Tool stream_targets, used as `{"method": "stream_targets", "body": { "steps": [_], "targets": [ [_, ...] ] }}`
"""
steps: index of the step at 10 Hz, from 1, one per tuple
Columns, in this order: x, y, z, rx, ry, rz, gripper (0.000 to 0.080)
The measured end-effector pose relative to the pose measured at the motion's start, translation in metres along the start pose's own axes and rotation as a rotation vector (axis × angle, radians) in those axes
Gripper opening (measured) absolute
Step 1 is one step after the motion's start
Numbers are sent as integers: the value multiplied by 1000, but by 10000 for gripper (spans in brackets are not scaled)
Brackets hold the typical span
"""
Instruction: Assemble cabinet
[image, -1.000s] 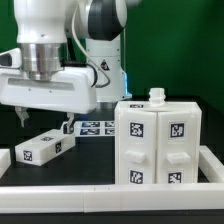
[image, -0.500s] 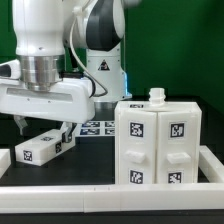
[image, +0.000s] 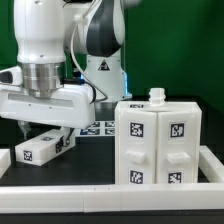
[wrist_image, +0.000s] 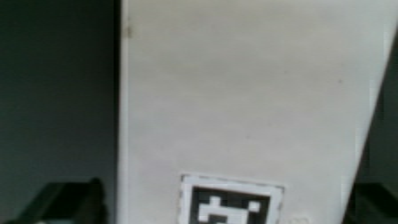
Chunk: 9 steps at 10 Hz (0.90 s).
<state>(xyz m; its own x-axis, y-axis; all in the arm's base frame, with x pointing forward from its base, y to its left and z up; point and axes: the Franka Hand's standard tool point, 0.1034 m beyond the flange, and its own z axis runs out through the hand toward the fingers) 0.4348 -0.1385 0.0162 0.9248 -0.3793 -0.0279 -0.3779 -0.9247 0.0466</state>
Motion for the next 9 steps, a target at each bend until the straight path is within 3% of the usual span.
{"method": "stream_targets", "body": {
  "steps": [1,2,7,9],
  "targets": [
    [0,-1,0,0,0,-5,605],
    [0,-2,0,0,1,-8,554],
    [0,-4,-1,1,-4,-13,554],
    [3,-33,-33,29,-20,-53,554]
  ]
}}
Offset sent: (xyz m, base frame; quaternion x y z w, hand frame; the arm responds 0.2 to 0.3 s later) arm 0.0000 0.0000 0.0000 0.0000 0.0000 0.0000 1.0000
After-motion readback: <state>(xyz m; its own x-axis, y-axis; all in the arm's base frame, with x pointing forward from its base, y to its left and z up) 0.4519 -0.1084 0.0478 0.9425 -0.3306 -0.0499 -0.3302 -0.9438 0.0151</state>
